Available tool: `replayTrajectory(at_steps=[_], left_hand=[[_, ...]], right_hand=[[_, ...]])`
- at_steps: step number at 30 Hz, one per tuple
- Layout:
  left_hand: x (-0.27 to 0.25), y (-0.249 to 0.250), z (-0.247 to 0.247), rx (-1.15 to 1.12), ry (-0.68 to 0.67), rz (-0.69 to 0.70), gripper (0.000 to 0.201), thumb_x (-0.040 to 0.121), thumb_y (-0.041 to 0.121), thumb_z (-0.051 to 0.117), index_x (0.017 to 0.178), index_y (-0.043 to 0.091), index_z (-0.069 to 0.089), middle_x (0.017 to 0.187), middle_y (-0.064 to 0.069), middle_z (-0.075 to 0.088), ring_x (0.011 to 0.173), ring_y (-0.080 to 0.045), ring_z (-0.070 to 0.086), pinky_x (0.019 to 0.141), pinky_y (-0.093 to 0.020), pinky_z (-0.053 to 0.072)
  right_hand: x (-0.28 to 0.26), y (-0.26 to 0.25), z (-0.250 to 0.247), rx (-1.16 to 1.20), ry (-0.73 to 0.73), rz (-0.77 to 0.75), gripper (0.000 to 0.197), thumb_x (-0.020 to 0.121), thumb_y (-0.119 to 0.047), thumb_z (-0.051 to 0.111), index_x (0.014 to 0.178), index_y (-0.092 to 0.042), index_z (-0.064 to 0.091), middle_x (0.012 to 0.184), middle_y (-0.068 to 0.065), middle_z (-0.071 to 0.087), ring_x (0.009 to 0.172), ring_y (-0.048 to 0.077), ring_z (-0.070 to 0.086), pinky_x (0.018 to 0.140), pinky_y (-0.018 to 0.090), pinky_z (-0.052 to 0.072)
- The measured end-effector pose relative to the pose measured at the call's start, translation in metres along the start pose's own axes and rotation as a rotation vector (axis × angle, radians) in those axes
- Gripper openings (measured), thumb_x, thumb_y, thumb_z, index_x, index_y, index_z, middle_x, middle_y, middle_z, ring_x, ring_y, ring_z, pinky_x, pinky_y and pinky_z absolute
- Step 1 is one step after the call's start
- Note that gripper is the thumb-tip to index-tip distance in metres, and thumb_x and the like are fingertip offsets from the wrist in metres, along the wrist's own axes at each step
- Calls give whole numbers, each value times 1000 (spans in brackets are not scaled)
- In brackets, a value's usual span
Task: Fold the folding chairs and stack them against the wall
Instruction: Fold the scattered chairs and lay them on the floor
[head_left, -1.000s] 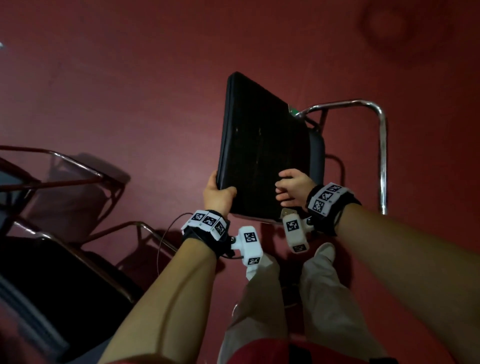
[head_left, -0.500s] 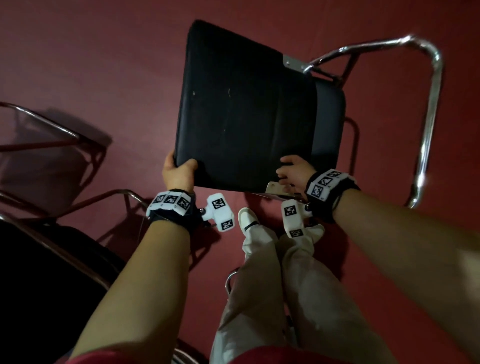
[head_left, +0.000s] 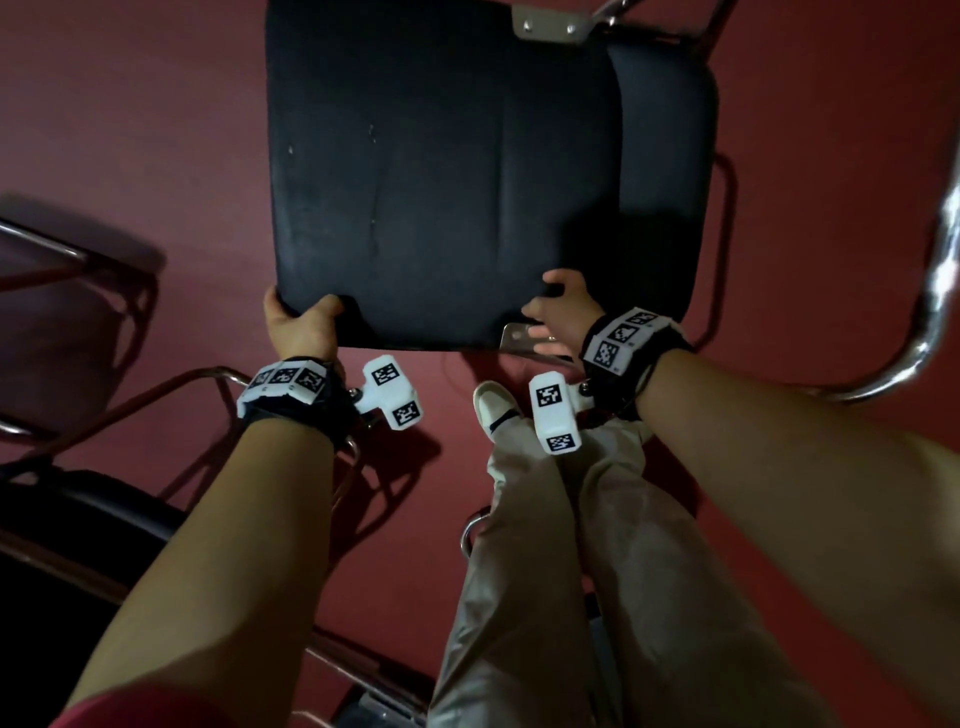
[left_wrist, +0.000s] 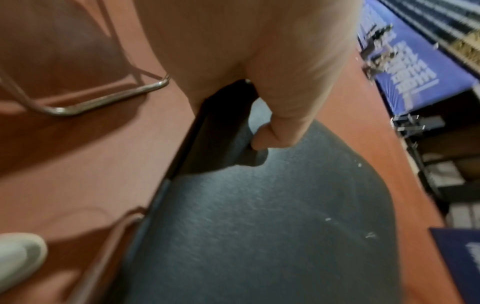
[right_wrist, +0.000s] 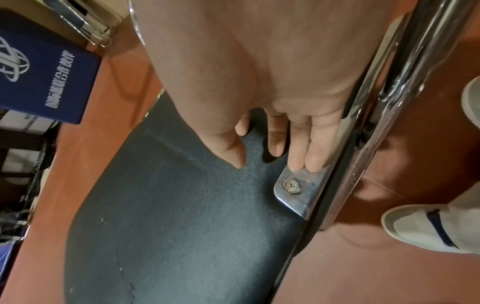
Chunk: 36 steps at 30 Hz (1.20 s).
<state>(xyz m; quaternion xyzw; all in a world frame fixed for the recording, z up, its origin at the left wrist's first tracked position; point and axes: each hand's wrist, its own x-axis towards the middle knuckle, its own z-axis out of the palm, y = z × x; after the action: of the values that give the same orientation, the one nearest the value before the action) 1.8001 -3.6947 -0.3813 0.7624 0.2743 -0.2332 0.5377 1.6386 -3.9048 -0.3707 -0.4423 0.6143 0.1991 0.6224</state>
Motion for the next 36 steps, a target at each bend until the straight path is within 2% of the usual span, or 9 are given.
replayTrajectory(at_steps=[5, 12, 18, 21, 25, 27, 30, 33, 36], left_hand=[[17, -10, 2, 15, -20, -12, 63, 63, 6, 70, 122, 22, 51, 113, -3, 67, 111, -29, 66, 95, -50, 55], [27, -24, 2, 31, -17, -12, 71, 70, 2, 68, 138, 13, 47, 122, -9, 66, 111, -28, 66, 96, -51, 55], [28, -28, 5, 34, -13, 17, 64, 70, 6, 68, 129, 22, 49, 117, -1, 66, 109, -22, 66, 98, -45, 55], [28, -33, 4, 58, -18, 20, 62, 68, 13, 69, 125, 29, 49, 120, 0, 66, 111, -22, 66, 97, -47, 55], [15, -33, 5, 87, -3, -21, 70, 74, 16, 69, 139, 26, 44, 125, 6, 62, 113, -22, 63, 92, -46, 56], [2, -35, 6, 120, 1, -37, 65, 82, 13, 66, 140, 26, 41, 125, 5, 60, 107, -23, 62, 77, -38, 56], [-21, -38, 15, 168, 6, -65, 56, 85, 11, 64, 135, 25, 45, 118, 2, 60, 88, -18, 57, 66, -31, 49], [-48, -33, 34, 241, 7, -83, 30, 93, 7, 57, 121, 17, 56, 110, -5, 57, 69, -12, 49, 65, -30, 46], [-82, -21, 65, 347, -95, -72, 40, 98, 6, 50, 138, 5, 53, 120, -11, 59, 66, -6, 47, 61, -22, 46]], right_hand=[[16, 5, 6, 99, 36, 8, 49, 94, -4, 56, 135, -24, 35, 91, 0, 55, 73, 16, 60, 58, 29, 51], [29, 10, 15, 121, 67, -1, 42, 91, -4, 59, 118, -26, 36, 98, 5, 53, 68, 18, 61, 54, 29, 53], [35, 14, 13, 113, 35, -16, 42, 90, -9, 61, 117, -29, 36, 94, 0, 56, 73, 19, 62, 81, 41, 56], [35, 17, 15, 97, 35, -34, 42, 89, -12, 62, 117, -31, 36, 102, 4, 59, 80, 21, 63, 83, 41, 56], [29, 20, 7, 139, -25, -70, 45, 93, -8, 59, 127, -29, 37, 108, 10, 56, 87, 24, 57, 91, 44, 52], [22, 22, -4, 162, -101, -83, 51, 96, -7, 55, 139, -24, 34, 109, 8, 56, 90, 25, 56, 94, 45, 50], [12, 27, -23, 135, -232, -90, 58, 99, -7, 52, 148, -22, 27, 108, 0, 56, 88, 21, 57, 79, 39, 52], [-5, 25, -48, 169, -210, -81, 57, 97, -11, 56, 147, -25, 33, 117, 4, 54, 93, 22, 59, 78, 38, 51], [-28, 16, -88, 176, -118, -131, 46, 96, -9, 56, 139, -20, 44, 111, 5, 55, 97, 23, 57, 81, 38, 50]])
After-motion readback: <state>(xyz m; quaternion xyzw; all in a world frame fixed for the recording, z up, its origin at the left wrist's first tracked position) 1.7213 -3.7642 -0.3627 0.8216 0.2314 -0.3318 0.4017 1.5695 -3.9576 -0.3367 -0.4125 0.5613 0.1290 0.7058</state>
